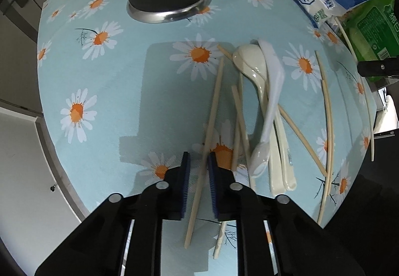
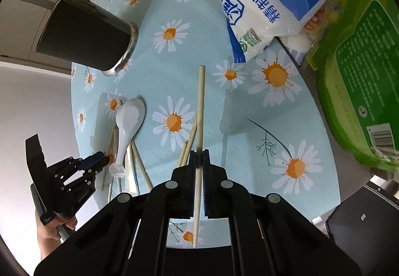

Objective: Organize utensils
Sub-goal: 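Lift the chopstick upright with the right gripper toward the black holder, then lower the chopstick into the black holder and open the right gripper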

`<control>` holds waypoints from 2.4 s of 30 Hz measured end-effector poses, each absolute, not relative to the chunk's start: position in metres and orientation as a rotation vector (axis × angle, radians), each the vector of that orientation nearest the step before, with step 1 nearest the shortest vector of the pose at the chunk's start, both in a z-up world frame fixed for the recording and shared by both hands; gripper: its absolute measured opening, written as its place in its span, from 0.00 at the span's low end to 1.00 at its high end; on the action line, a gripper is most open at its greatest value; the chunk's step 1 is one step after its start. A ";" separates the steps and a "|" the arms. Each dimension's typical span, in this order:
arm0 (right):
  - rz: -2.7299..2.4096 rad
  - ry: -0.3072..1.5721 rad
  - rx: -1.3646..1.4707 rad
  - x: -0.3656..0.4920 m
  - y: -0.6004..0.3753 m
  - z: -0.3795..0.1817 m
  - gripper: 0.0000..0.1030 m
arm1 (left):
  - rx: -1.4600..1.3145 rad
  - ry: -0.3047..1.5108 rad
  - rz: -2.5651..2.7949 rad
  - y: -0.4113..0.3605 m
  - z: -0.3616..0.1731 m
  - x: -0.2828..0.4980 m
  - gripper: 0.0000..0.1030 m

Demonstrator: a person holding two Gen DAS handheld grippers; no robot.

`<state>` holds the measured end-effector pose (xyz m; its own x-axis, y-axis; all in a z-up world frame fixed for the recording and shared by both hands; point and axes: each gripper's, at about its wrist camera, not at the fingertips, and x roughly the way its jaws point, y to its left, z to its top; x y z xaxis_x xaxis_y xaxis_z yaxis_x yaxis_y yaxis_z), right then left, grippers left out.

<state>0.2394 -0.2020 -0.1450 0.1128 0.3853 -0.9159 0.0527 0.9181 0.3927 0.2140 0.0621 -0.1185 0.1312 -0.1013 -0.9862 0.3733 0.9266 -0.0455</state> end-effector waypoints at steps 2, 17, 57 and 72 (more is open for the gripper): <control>0.271 1.450 0.367 0.241 -0.202 -0.145 0.05 | 0.221 1.406 -0.348 0.064 -0.118 0.215 0.10; 0.488 1.388 0.282 0.255 -0.167 -0.119 0.05 | -0.012 1.395 -0.275 0.094 -0.115 0.212 0.04; 0.811 0.674 0.220 0.320 -0.121 0.010 0.06 | -0.358 0.603 -0.287 0.102 0.069 0.248 0.04; 0.780 0.395 0.290 0.356 -0.117 0.054 0.06 | -0.380 0.341 -0.229 0.107 0.079 0.294 0.04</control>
